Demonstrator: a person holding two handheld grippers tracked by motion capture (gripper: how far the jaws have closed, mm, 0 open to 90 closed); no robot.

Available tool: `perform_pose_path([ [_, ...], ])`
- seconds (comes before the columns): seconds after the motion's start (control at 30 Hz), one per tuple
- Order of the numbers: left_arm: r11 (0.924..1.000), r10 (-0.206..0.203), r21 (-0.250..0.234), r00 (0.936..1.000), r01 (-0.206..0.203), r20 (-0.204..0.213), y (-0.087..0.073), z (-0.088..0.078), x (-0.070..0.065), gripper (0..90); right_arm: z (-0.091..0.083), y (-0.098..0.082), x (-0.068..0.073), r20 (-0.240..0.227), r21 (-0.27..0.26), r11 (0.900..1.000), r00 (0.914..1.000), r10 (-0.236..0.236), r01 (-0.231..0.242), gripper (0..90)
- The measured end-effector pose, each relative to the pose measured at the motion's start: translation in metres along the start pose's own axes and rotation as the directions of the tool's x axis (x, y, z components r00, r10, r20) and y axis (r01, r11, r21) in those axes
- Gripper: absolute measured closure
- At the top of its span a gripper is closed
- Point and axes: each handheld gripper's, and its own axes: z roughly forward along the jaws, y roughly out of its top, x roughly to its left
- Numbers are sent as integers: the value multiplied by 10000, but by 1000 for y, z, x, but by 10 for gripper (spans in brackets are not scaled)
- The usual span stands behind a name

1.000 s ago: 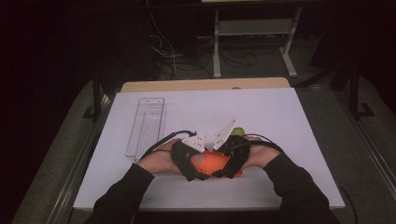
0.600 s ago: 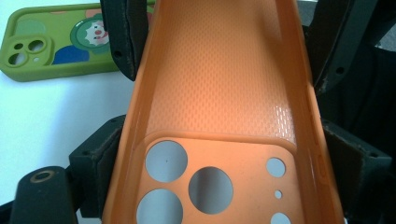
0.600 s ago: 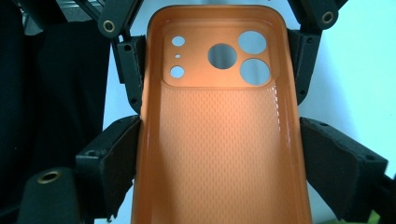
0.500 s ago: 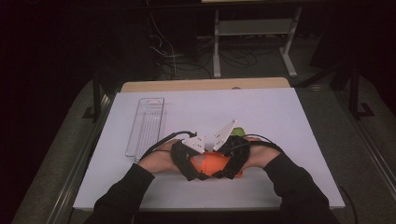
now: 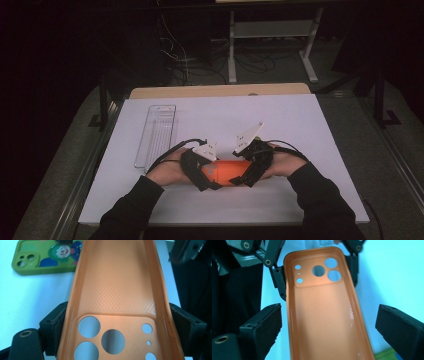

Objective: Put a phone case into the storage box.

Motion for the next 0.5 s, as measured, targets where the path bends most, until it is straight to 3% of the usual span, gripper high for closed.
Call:
perform_pose_path([
  [0.1, 9997, -243, 33, 9996, 244, -170, -2, -2, 2, 156, -3, -3, -3, 283, -44, 9993, 9989, 369, -368, 64],
  [0.13, 9995, -302, 15, 9993, 303, -223, -2, -3, 2, 156, -5, -5, -2, 374, 88, 9973, 9967, 724, -728, 64],
  [0.23, 9985, -542, -70, 9975, 539, -461, -3, -7, 3, 156, -9, -8, -6, 683, -34, 9968, 9945, 796, -795, 69],
  [0.27, 9976, -686, -124, 9959, 680, -586, -3, -7, 4, 156, -10, -10, -7, 777, -110, 9973, 9943, 734, -728, 68],
  [0.5, 9908, -1355, -159, 9816, 1346, -1344, -8, -14, 10, 156, -22, -20, -11, 1385, -591, 9865, 9774, 1598, -1529, 67],
])
